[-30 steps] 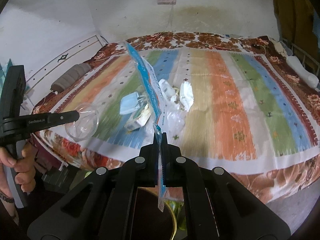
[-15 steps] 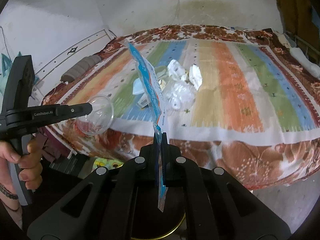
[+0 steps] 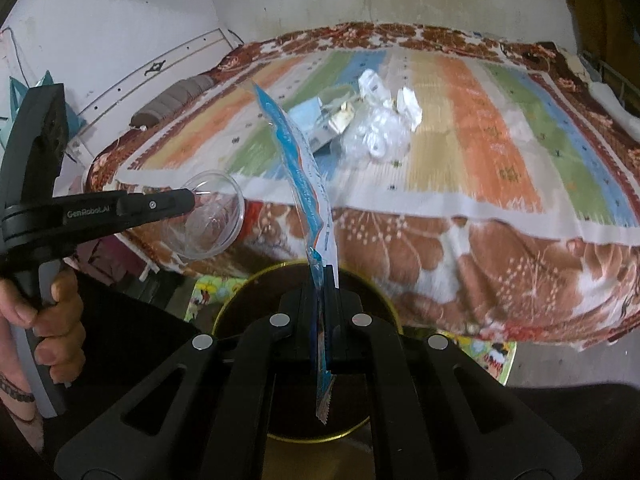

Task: Collect trash
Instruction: 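Carry the printed bag and clear cup in both tools over the dark bin, then open both tools to drop the bag and cup into the bin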

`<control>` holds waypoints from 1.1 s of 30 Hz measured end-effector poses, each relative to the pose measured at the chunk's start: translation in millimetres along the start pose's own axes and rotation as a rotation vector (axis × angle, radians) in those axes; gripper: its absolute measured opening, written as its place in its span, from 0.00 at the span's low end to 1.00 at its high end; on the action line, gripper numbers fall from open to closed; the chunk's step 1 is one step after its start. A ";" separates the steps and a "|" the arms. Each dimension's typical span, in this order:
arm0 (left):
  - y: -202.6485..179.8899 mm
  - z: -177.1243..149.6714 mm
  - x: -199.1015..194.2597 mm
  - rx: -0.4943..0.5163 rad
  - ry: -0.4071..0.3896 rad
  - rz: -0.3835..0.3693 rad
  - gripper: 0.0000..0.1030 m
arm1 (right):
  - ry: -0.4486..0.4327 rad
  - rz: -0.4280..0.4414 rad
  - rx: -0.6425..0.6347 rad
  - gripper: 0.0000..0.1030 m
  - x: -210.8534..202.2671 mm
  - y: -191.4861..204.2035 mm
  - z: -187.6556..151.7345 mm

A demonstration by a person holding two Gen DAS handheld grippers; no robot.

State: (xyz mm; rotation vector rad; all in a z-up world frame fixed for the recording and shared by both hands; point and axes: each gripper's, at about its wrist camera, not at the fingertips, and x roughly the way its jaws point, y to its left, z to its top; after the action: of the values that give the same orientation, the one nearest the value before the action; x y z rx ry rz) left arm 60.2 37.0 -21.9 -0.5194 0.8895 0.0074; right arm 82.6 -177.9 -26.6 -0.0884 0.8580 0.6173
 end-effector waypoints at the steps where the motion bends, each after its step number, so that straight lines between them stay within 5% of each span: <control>1: 1.1 -4.4 0.9 -0.005 0.009 0.000 0.05 | 0.006 0.000 0.004 0.02 1.1 0.9 -3.0; 10: -3.9 -22.3 8.7 0.020 0.011 0.077 0.05 | 0.104 -0.036 0.036 0.02 19.4 1.2 -22.3; 26: 27.1 -44.3 66.8 -0.198 0.247 0.079 0.05 | 0.359 -0.070 0.107 0.02 83.7 -9.2 -38.6; 29: 30.6 -47.4 75.9 -0.213 0.273 0.101 0.05 | 0.389 -0.066 0.113 0.11 91.1 -8.5 -41.9; 31: 31.2 -47.8 79.6 -0.215 0.284 0.114 0.14 | 0.388 -0.071 0.108 0.26 92.4 -7.3 -41.9; 33: 31.6 -46.6 79.8 -0.218 0.275 0.125 0.30 | 0.388 -0.068 0.112 0.28 92.1 -7.0 -41.8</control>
State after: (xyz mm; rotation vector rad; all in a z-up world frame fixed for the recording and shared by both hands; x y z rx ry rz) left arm 69.8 28.1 -118.7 -0.6782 1.1977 0.1508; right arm 103.3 -153.2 -122.7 -0.1383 1.2581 0.4941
